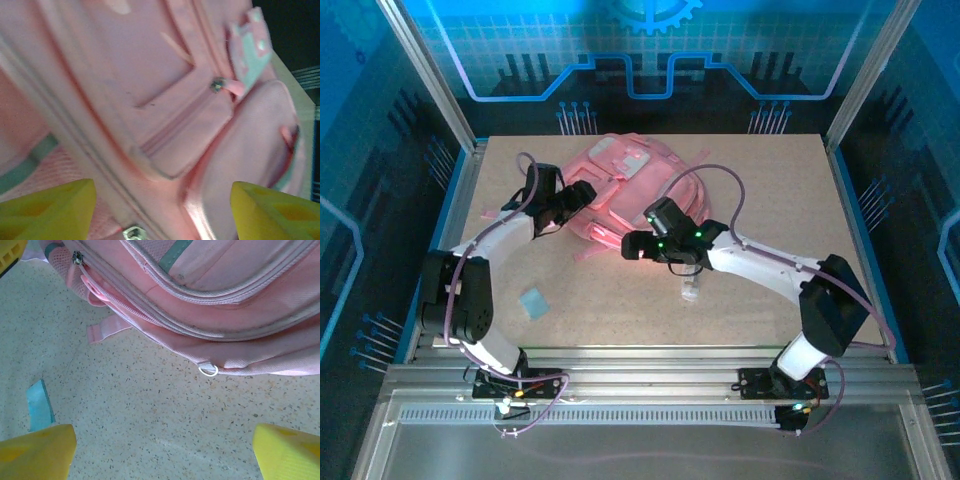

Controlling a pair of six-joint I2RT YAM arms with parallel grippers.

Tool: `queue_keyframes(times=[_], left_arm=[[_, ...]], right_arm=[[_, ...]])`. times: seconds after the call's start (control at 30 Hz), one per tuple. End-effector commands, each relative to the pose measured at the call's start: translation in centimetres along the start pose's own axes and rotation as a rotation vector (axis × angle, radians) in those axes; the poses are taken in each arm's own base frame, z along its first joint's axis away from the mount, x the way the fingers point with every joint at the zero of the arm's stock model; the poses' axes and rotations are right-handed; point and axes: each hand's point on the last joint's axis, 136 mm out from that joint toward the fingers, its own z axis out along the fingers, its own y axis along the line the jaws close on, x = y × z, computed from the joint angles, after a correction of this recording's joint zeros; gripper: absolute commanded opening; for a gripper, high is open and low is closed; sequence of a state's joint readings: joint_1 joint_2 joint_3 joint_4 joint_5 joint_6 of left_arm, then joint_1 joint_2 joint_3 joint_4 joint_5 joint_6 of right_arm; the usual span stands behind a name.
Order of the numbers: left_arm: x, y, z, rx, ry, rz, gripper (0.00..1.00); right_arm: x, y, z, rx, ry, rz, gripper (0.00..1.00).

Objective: Pack the student bag

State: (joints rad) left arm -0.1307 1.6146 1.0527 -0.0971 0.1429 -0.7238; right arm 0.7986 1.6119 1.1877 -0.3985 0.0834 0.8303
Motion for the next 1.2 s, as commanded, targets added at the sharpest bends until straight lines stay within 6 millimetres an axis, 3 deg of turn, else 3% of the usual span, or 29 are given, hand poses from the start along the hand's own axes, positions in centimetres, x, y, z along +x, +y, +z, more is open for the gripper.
queue_keyframes(times=[0.0,0.2,0.3,0.33,0.43,0.47,0.67,0.77,0.97,1.17], left_arm=[[-1.0,2.3,1.0,-0.066,-0.063,-0.042,0.71],[-1.0,4.3,4.1,-0.094,-0.049,-0.102,0.67],[-1.1,4.4,5.8,-0.092,-0.030,-0.114,0.59],[-1.2,4.3,6.4,-0.087,-0.021,-0.121,0.49],[-1.3,3.6,7.2,-0.043,-0.012,-0.141,0.04],[-1.4,3.0,7.1,-0.020,-0.013,-0.150,0.00],[-0.9,-0.5,3.7,0.106,-0.052,-0.193,0.00],[-0.3,-1.5,1.9,0.154,-0.069,-0.220,0.00],[0.3,-2.2,-0.4,0.215,-0.104,-0.283,0.00],[1.4,-3.2,-0.7,0.245,-0.087,-0.300,0.00]], right_arm=[[-0.9,0.8,0.3,0.022,-0.040,0.004,0.92],[-0.7,1.0,0.8,0.040,-0.035,-0.003,0.92],[-0.8,1.8,0.8,0.017,-0.039,-0.015,0.92],[-0.8,2.2,0.9,0.008,-0.044,-0.018,0.92],[-1.0,3.7,1.4,-0.031,-0.043,-0.023,0.89],[-1.0,4.2,1.7,-0.044,-0.040,-0.021,0.87],[-1.7,7.5,4.2,-0.116,-0.036,-0.004,0.61],[-2.8,8.9,5.2,-0.148,-0.054,0.012,0.54],[-4.7,10.1,7.2,-0.165,-0.079,0.077,0.44],[-4.5,9.7,9.9,-0.168,-0.065,0.196,0.43]])
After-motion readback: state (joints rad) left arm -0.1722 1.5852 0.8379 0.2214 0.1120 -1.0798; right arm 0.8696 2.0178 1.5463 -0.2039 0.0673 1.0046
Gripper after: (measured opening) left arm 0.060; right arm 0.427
